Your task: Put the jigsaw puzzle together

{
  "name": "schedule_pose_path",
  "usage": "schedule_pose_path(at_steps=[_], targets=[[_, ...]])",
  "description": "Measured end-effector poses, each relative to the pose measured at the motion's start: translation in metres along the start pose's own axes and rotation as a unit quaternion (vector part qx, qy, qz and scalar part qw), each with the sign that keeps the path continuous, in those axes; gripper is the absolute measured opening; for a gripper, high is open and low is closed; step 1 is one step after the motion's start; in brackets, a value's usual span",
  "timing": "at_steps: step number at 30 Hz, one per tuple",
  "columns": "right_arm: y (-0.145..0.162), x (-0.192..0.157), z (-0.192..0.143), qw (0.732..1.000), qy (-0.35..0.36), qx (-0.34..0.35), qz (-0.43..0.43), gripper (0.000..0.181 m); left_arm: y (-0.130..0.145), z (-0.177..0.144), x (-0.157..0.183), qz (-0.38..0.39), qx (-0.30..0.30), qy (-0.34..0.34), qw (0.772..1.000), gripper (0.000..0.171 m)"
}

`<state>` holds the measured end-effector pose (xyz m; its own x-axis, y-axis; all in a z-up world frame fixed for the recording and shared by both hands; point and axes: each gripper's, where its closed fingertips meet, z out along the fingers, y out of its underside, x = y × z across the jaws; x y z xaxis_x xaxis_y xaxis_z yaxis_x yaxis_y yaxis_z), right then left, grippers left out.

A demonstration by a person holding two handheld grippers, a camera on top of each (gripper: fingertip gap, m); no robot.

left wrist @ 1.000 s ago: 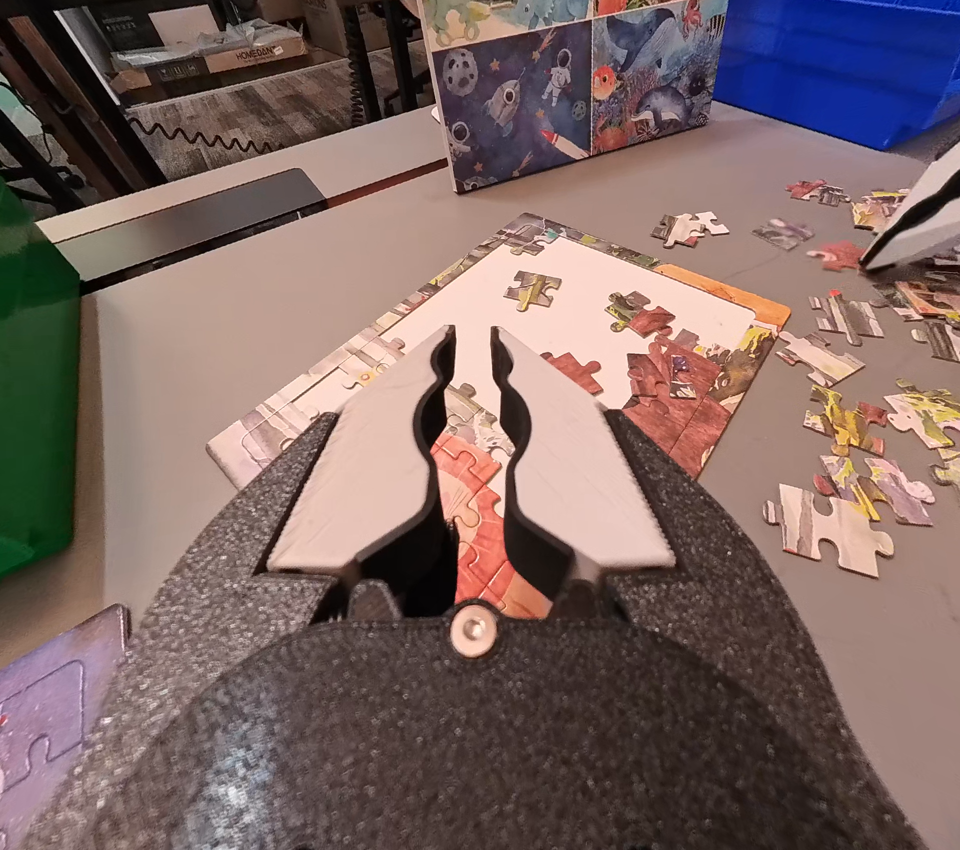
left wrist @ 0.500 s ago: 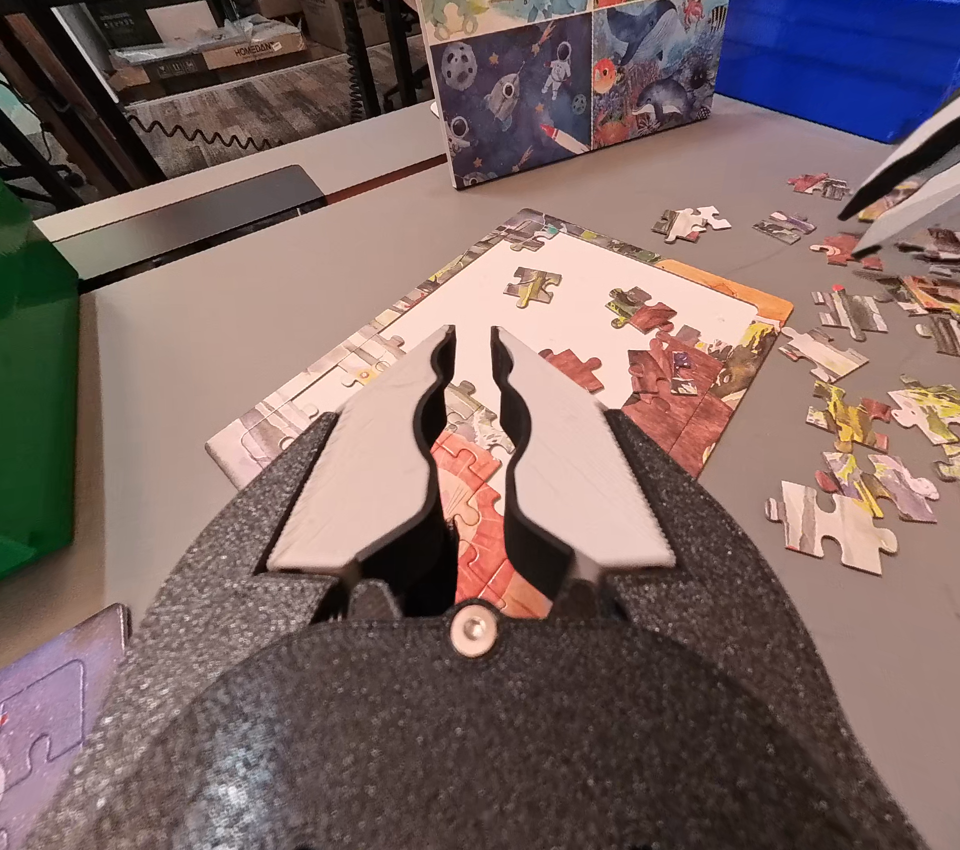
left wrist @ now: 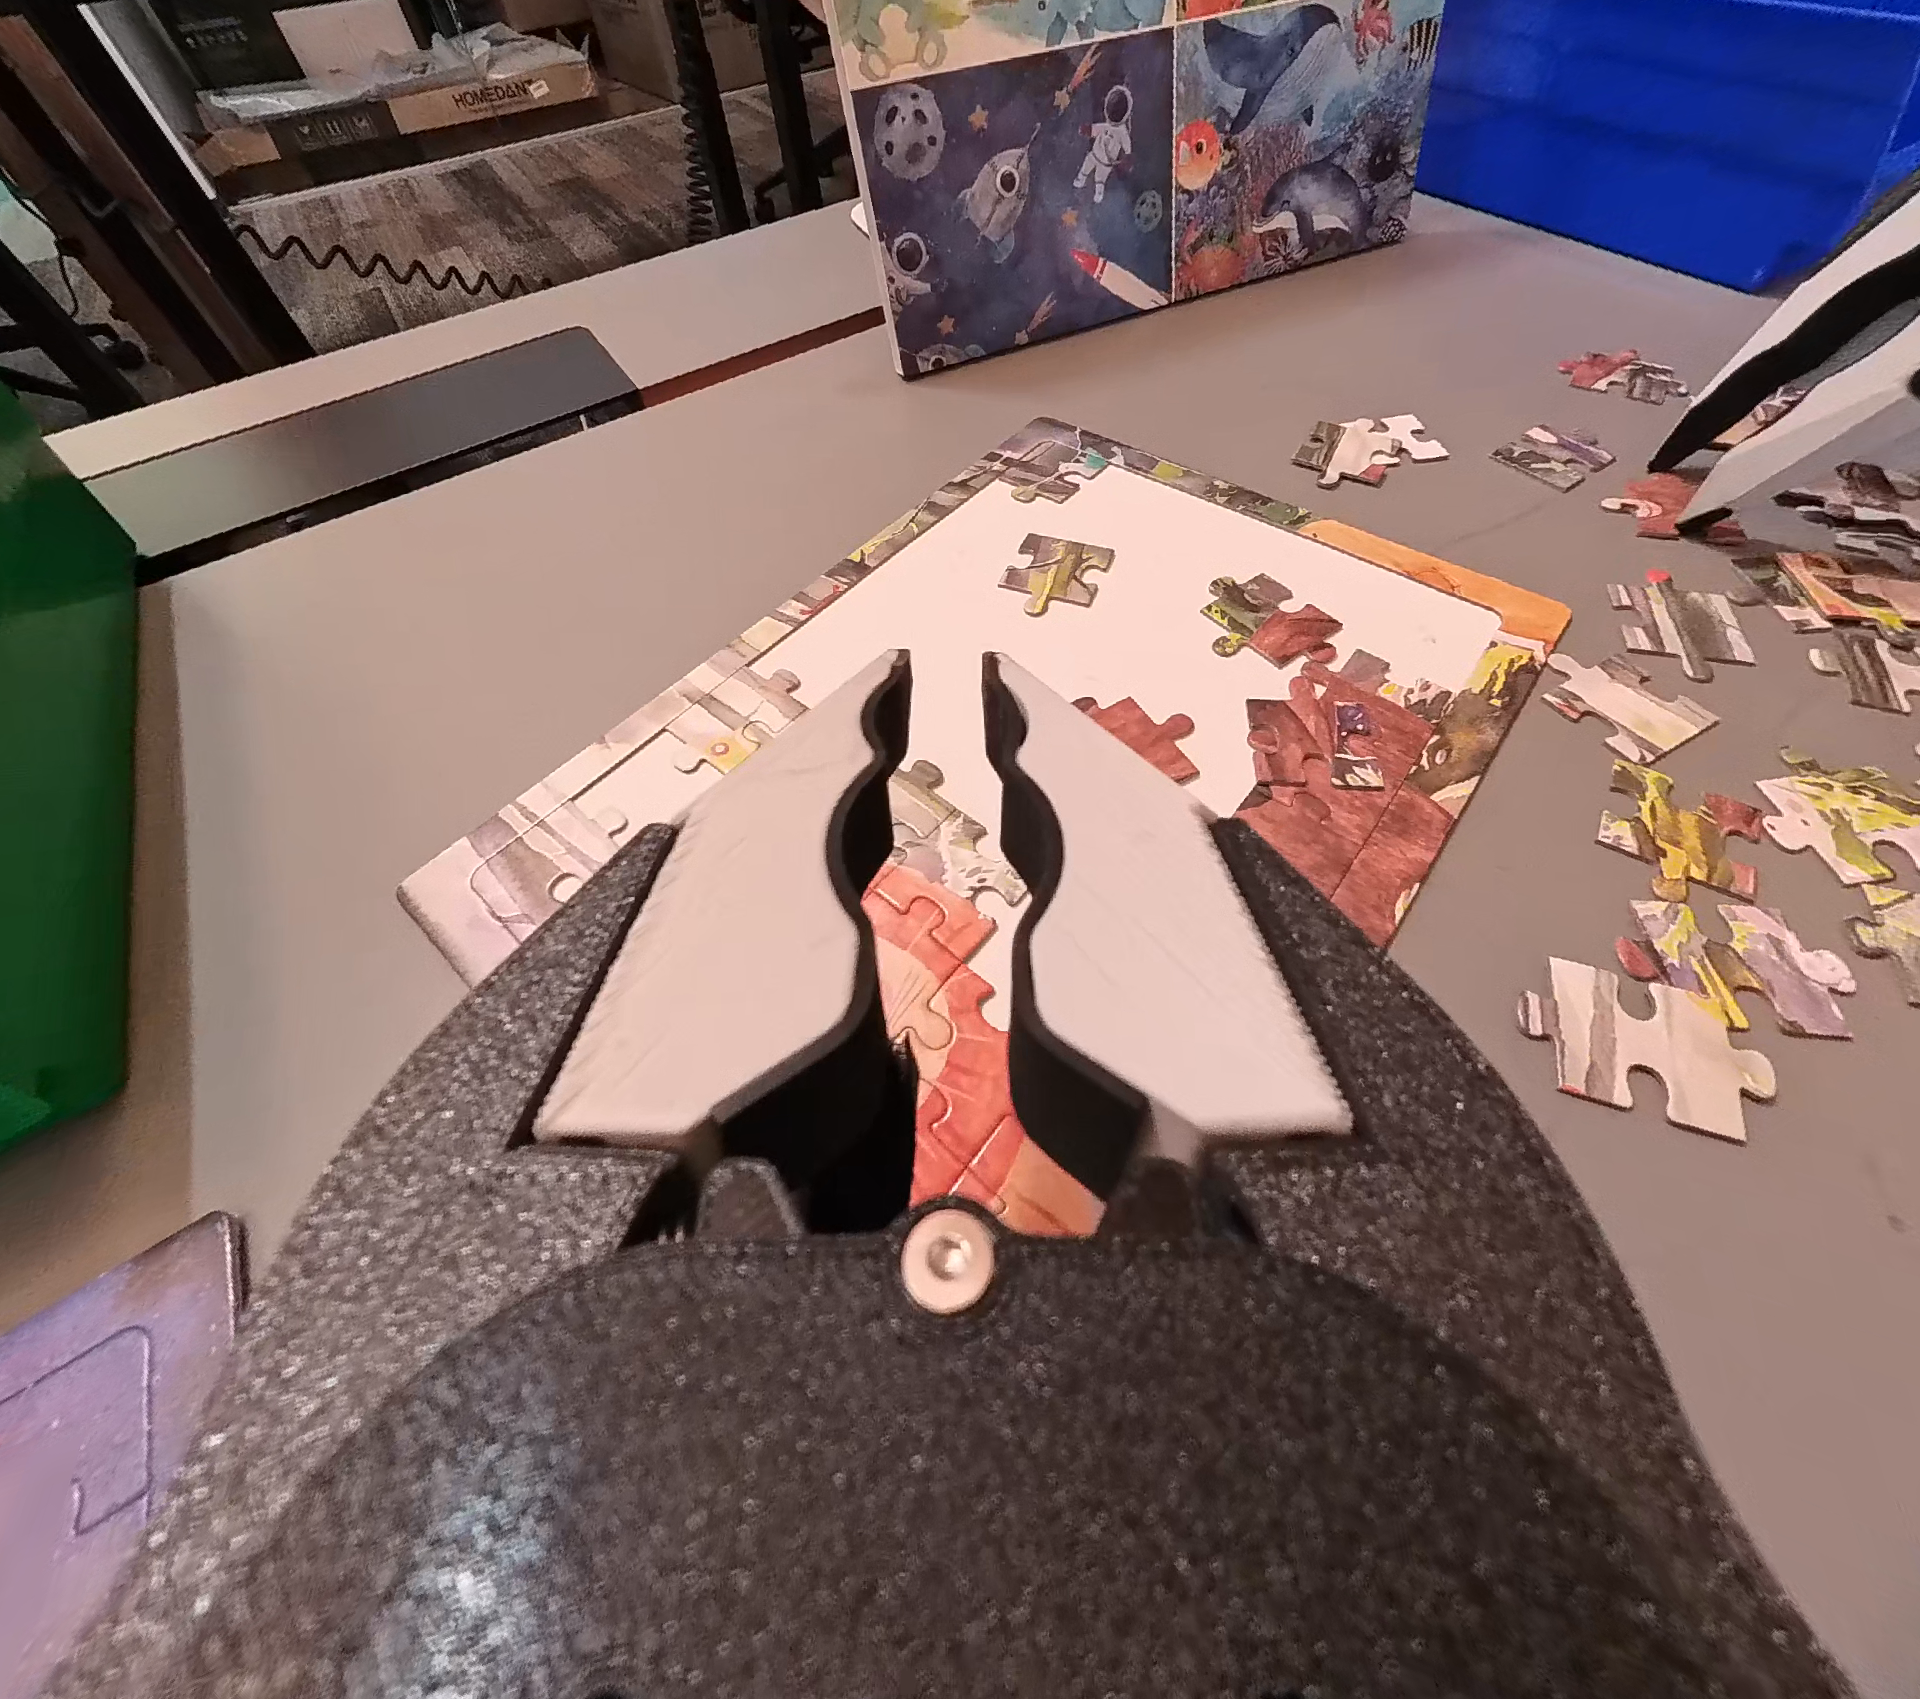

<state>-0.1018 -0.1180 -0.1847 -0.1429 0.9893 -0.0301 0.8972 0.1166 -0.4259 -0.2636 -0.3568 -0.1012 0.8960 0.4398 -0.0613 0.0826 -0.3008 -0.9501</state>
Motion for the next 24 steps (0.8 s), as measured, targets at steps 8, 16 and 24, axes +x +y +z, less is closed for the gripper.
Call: schedule_pose_path(at_steps=[8,16,24], targets=[[-0.004,-0.005,-0.008,0.999,-0.016,0.031,0.004,0.033,0.0,0.0,-0.001,-0.001,0.0,0.0,1.0,0.013],[-0.115,-0.083,0.0,0.994,-0.073,0.076,-0.032,0.033,0.006,0.002,-0.003,-0.001,-0.015,-0.007,1.0,0.013],[-0.193,-0.12,0.065,0.998,-0.036,0.016,0.044,0.033,0.007,0.001,-0.006,-0.023,-0.016,-0.001,1.0,0.013]])
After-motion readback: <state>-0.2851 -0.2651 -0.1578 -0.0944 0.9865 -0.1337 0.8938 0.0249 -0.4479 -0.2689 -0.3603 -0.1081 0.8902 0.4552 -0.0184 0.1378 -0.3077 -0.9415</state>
